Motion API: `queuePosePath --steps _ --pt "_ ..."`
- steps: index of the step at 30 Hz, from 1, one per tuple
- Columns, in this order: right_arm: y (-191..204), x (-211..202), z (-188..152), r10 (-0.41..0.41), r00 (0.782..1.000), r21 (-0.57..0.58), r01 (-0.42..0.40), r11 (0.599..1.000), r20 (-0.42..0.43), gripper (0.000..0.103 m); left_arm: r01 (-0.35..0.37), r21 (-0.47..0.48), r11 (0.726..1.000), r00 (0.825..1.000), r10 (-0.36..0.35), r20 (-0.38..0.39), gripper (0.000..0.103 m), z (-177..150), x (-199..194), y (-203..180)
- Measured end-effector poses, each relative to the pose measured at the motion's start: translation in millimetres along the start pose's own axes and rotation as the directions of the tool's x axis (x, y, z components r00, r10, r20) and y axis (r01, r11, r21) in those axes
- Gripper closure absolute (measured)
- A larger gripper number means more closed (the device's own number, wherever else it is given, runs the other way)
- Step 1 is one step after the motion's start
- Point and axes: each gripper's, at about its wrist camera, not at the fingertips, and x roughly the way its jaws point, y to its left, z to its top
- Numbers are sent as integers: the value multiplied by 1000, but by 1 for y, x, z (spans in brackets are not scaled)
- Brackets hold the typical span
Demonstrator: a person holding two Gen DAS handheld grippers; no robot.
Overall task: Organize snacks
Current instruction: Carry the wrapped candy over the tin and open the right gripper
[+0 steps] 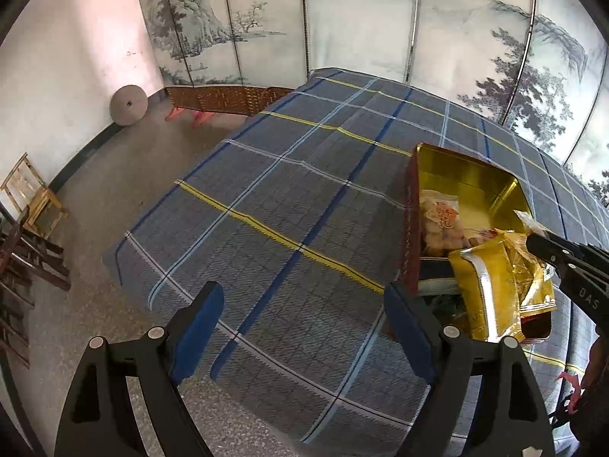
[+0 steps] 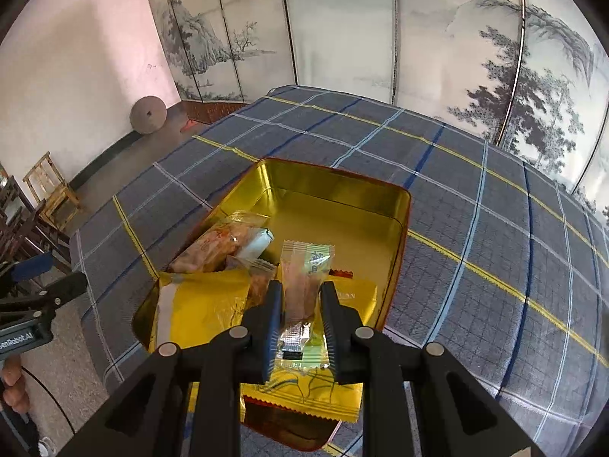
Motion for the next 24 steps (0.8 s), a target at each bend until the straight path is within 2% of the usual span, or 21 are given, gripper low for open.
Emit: queuePosePath --steps 19,20,22,24 --pt "4 12 1 -3 1000 26 4 1000 -22 80 -7 5 1000 1000 8 -14 20 -6 2 1" --pt "4 12 2 -3 1000 29 3 1000 -23 79 -7 7 1000 1000 7 -14 20 -6 1 1" --pt "2 12 2 -10 1000 41 11 999 -24 64 -10 10 1000 1000 10 -15 20 -6 1 -1" --pt "1 10 1 -12 1000 46 12 999 -17 59 -9 10 1000 1000 9 -14 20 -6 0 -2"
